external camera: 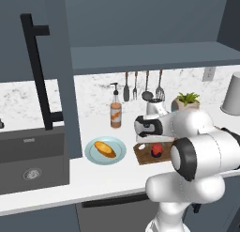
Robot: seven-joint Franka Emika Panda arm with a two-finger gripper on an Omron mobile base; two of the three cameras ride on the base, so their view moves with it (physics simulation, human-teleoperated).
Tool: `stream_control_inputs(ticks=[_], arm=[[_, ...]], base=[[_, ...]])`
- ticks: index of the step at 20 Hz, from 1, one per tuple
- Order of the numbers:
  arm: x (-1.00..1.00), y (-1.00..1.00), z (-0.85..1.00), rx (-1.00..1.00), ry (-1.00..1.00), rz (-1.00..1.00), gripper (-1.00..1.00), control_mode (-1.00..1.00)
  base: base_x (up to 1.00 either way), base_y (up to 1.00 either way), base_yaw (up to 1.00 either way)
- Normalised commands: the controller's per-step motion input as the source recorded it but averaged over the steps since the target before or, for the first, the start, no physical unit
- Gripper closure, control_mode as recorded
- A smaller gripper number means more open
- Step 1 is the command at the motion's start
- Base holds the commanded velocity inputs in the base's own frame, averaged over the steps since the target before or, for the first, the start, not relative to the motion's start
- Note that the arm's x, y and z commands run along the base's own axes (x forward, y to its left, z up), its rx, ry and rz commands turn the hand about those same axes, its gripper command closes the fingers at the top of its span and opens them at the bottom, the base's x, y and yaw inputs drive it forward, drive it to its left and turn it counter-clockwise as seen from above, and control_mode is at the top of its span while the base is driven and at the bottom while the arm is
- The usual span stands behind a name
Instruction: From the different types of pastries on the counter, select a croissant and place it on the cutting board. Then retrieve a jar of jam from the cabinet and place it alongside the croissant on the cutting board.
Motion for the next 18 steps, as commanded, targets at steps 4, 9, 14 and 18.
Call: stream_control_inputs(ticks=[4, 9, 14, 18], arm=[[0.07, 0.0, 0.33, 0.05, 0.26, 0.0, -1.0, -1.0], [0.0, 0.0, 0.2, 0.01, 0.02, 0.0, -1.0, -1.0], [0.0, -0.01, 0.07, 0.0, 0.0, -0.01, -1.0, -1.0], [-0.02, -0.11, 0.01, 0.0, 0.0, -0.05, -1.0, -1.0]], base=[[0.0, 0.0, 0.0], [0.0, 0.0, 0.0], [0.0, 0.0, 0.0], [0.0, 0.0, 0.0]])
